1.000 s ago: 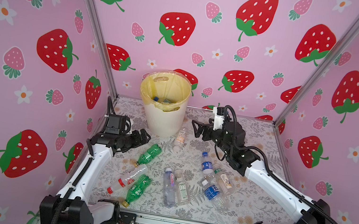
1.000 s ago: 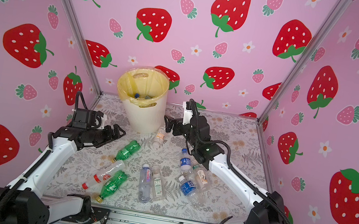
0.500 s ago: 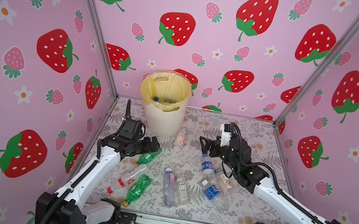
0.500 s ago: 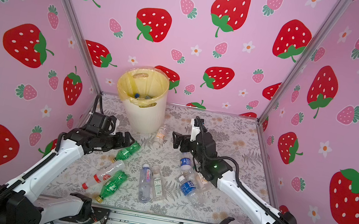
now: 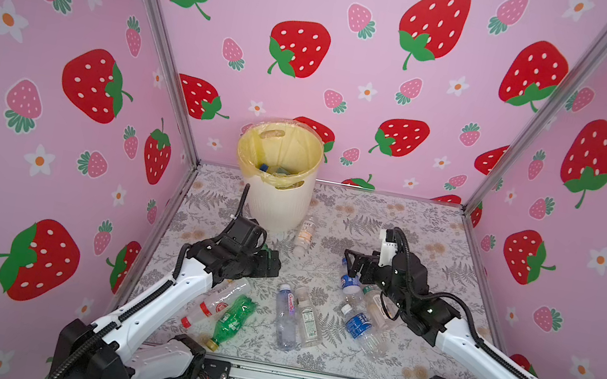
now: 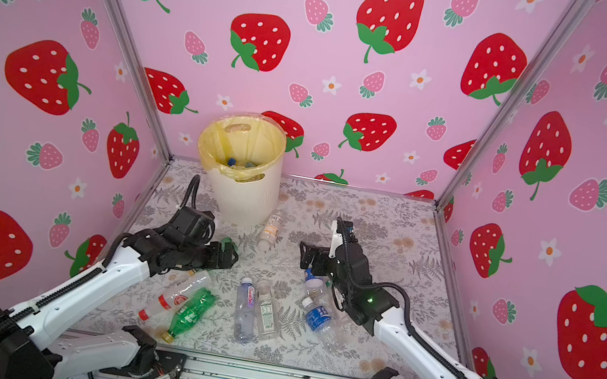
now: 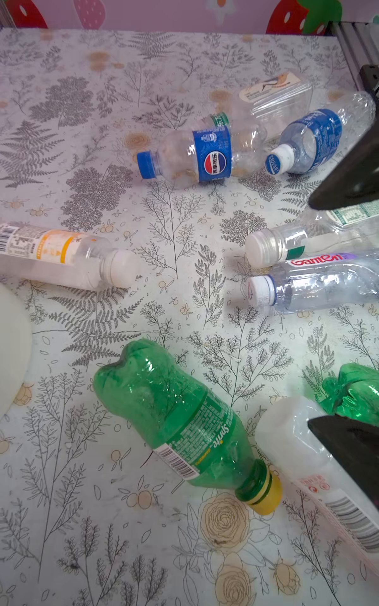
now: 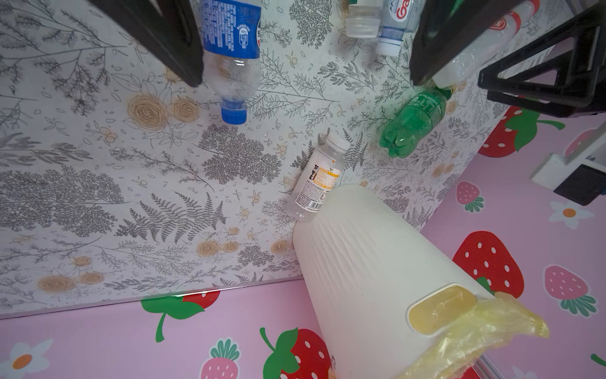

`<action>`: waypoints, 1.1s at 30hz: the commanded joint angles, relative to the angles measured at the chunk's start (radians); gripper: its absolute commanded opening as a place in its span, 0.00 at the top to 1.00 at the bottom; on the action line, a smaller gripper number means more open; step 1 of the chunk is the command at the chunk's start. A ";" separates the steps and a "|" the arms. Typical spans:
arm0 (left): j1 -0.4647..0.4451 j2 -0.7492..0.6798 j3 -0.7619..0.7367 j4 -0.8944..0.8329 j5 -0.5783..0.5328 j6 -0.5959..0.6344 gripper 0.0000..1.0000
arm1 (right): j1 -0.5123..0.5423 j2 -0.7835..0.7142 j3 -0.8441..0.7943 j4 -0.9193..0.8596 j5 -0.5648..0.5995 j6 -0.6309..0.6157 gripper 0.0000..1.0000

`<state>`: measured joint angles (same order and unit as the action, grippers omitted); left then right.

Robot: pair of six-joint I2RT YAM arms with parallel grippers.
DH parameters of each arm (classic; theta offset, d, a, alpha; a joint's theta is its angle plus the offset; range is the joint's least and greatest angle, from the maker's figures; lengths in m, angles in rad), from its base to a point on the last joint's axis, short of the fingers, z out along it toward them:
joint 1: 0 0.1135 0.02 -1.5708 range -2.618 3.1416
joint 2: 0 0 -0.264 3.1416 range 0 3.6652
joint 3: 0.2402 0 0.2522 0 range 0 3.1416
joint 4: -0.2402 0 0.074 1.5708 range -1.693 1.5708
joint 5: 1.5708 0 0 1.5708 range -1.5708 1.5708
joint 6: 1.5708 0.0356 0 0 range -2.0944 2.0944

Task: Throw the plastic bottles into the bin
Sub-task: 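Withdraw the right gripper from the bin while the left gripper reaches toward the white-and-orange-labelled bottle, then lower the left gripper onto the white-and-orange-labelled bottle beside the bin and close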

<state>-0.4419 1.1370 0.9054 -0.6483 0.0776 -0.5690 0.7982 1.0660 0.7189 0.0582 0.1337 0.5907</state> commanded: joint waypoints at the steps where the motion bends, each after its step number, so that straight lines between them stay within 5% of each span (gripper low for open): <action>1: -0.042 0.046 0.027 0.053 -0.065 -0.013 0.01 | 0.000 -0.050 -0.033 -0.024 0.032 0.042 0.01; 16: -0.122 0.520 0.321 0.165 -0.146 0.059 0.04 | 0.000 -0.203 -0.105 -0.106 0.074 0.077 0.01; 33: -0.148 0.802 0.511 0.219 -0.321 0.108 0.10 | 0.001 -0.273 -0.113 -0.182 0.084 0.083 0.01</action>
<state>-0.5877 1.9144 1.3605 -0.4366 -0.1902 -0.4755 0.7982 0.8192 0.6102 -0.0898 0.1917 0.6594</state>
